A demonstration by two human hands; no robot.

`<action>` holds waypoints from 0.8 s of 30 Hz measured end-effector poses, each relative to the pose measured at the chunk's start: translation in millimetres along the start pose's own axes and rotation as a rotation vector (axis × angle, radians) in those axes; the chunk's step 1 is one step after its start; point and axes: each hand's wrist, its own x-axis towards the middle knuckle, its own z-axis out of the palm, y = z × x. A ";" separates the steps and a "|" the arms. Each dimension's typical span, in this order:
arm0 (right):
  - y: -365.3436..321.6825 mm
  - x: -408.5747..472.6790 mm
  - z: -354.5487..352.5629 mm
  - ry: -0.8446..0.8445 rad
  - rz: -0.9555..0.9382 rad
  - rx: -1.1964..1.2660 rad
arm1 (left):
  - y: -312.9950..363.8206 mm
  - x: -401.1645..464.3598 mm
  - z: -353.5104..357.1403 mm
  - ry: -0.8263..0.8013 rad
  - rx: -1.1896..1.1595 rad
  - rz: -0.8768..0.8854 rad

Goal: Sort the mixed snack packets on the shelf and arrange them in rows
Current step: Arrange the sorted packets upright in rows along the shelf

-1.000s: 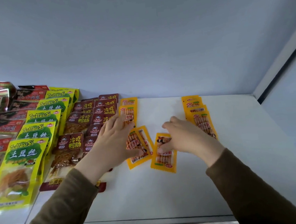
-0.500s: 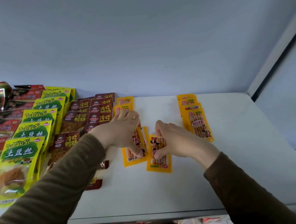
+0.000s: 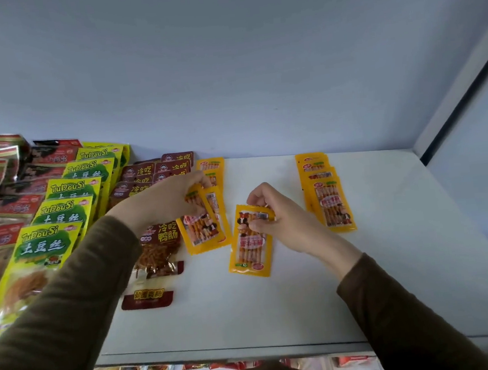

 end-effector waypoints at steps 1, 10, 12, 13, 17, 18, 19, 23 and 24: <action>-1.2 2.1 2.6 0.016 -0.002 0.023 | -1.0 4.0 0.5 0.005 0.008 -0.004; 6.4 6.0 5.9 0.118 0.017 0.083 | 3.5 -14.4 29.5 0.261 0.289 -0.106; 9.3 6.3 2.1 0.128 0.013 0.145 | 6.5 -34.0 57.0 0.255 0.423 -0.197; 10.4 6.8 0.8 0.125 0.018 0.201 | 8.4 -41.1 70.7 0.232 0.479 -0.206; 10.9 11.7 1.3 0.117 0.033 0.299 | 16.0 -48.1 95.6 0.324 0.464 -0.132; 11.1 12.9 2.9 0.112 0.033 0.303 | 18.2 -48.4 96.5 0.350 0.447 -0.107; 11.3 14.1 4.8 0.105 0.033 0.308 | 19.8 -48.9 97.2 0.368 0.437 -0.080; 10.3 17.9 12.1 0.075 0.032 0.315 | 20.5 -55.9 99.8 0.389 0.380 -0.003; 10.1 18.3 13.0 0.070 0.030 0.318 | 20.0 -57.5 99.2 0.382 0.368 0.005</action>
